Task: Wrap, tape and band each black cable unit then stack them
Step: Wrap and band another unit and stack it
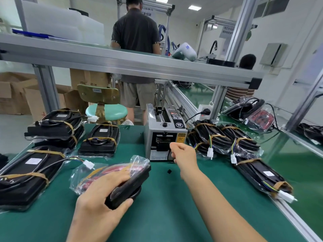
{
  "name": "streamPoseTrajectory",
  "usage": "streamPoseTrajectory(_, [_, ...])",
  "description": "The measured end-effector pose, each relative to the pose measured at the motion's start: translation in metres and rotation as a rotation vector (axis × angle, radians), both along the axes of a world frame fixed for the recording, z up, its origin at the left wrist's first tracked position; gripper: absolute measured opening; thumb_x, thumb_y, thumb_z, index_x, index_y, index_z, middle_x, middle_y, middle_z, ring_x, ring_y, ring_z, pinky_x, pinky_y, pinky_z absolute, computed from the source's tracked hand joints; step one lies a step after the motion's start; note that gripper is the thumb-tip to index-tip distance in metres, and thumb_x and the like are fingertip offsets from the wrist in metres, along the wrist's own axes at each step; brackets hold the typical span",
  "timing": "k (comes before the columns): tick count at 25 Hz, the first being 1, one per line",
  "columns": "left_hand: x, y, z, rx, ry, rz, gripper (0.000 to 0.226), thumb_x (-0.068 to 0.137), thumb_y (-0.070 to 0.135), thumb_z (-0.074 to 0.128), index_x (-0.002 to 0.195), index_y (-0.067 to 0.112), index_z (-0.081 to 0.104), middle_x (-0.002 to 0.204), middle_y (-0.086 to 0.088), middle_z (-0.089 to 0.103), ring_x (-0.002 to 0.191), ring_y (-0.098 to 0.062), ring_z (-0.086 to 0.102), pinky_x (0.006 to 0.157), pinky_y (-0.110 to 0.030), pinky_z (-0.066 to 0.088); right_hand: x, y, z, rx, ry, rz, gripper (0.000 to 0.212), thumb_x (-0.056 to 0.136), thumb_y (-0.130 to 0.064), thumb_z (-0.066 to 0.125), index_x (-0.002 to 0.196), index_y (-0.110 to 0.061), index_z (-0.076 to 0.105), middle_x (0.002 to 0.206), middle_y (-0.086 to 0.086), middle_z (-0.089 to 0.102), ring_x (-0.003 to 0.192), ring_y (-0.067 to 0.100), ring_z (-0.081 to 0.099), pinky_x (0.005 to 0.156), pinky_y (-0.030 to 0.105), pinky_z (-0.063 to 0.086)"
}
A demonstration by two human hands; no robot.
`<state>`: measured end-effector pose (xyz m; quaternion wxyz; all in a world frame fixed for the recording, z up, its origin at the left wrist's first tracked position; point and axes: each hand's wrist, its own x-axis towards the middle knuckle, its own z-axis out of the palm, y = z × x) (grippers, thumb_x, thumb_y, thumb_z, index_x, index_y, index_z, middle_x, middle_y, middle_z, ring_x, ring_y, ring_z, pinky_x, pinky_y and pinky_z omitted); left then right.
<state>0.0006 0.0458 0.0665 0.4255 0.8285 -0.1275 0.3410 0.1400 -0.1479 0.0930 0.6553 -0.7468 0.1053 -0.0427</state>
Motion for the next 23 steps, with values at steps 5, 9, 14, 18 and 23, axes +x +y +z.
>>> streamPoseTrajectory(5, [-0.001, 0.002, 0.017, -0.085, -0.004, -0.018, 0.056, 0.052, 0.018, 0.079, 0.106, 0.026, 0.069, 0.110, 0.025, 0.066, 0.098, 0.004, 0.061, 0.093, -0.007, 0.041, 0.040, 0.019, -0.005, -0.005, 0.057, -0.194, 0.016, 0.089, -0.024, 0.066, 0.073, -0.020, 0.067, 0.066, -0.004, 0.058, 0.065, 0.018, 0.052, 0.065, 0.027, 0.041])
streamPoseTrajectory(9, [-0.003, -0.005, 0.020, -0.117, -0.062, -0.024, 0.052, 0.054, 0.018, 0.080, 0.104, 0.025, 0.068, 0.114, 0.024, 0.065, 0.096, 0.006, 0.062, 0.089, -0.005, 0.042, 0.052, 0.025, -0.009, -0.034, 0.057, -0.301, 0.030, 0.081, -0.026, 0.074, 0.056, -0.025, 0.058, 0.070, -0.004, 0.062, 0.077, 0.024, 0.061, 0.070, 0.029, 0.046])
streamPoseTrajectory(14, [-0.001, -0.010, 0.017, -0.175, -0.017, -0.070, 0.051, 0.056, 0.017, 0.080, 0.104, 0.024, 0.068, 0.111, 0.020, 0.068, 0.100, -0.002, 0.065, 0.089, -0.010, 0.045, 0.060, 0.035, -0.009, 0.083, 0.123, -0.383, 0.021, 0.078, -0.016, 0.074, 0.064, -0.016, 0.058, 0.081, 0.008, 0.064, 0.077, 0.028, 0.060, 0.071, 0.034, 0.051])
streamPoseTrajectory(18, [-0.001, -0.006, 0.018, -0.197, 0.033, -0.024, 0.055, 0.056, 0.015, 0.088, 0.104, 0.033, 0.069, 0.101, 0.022, 0.069, 0.090, 0.001, 0.065, 0.082, -0.005, 0.044, 0.033, 0.033, 0.010, 0.304, 0.165, -0.274, 0.023, 0.084, -0.014, 0.067, 0.068, -0.013, 0.051, 0.065, 0.002, 0.049, 0.056, 0.018, 0.043, 0.050, 0.027, 0.036])
streamPoseTrajectory(23, [0.005, -0.008, 0.015, -0.258, 0.063, 0.052, 0.061, 0.054, 0.004, 0.089, 0.102, 0.036, 0.070, 0.092, 0.022, 0.070, 0.086, 0.001, 0.065, 0.078, -0.004, 0.043, -0.067, 0.031, 0.034, 0.342, -0.140, 0.426, 0.011, 0.078, -0.032, 0.067, 0.074, -0.026, 0.075, 0.107, -0.019, 0.068, 0.096, -0.009, 0.061, 0.076, 0.009, 0.043])
